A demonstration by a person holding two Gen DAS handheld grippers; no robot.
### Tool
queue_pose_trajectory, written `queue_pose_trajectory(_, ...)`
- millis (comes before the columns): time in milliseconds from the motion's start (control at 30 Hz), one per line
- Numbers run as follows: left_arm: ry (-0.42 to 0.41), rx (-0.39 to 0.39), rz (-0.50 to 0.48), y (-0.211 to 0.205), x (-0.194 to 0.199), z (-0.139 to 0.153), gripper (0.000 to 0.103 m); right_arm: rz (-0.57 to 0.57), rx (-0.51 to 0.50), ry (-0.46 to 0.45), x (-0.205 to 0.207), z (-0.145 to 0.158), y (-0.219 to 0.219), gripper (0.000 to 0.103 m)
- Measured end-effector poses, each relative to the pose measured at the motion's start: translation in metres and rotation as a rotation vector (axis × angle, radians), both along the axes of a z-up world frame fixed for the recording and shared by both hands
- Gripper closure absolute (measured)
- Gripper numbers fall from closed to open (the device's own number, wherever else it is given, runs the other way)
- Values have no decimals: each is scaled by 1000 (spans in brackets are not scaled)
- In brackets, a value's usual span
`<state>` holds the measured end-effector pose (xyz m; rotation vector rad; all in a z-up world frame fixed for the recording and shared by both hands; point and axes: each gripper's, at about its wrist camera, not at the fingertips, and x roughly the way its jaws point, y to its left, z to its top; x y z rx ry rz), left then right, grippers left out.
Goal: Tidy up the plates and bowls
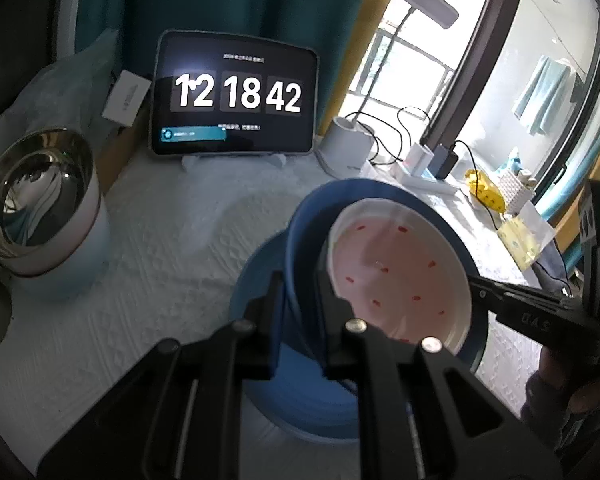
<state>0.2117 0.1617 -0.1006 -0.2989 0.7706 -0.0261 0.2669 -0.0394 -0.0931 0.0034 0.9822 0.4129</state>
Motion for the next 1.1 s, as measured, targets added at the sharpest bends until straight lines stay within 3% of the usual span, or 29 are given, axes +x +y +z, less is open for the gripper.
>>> queue_pose_trajectory(467, -17, 89, -2, -6, -3, 0, 86, 4, -14, -19, -7, 0, -3, 88)
queue_pose_trajectory(900, -52, 118, 18, -7, -17, 8, 80, -11, -6, -55, -21, 6, -16, 66)
queue_pose_trajectory(1100, -82, 119, 1, -16, -27, 15, 69, -16, -3, -69, -30, 9, -22, 61)
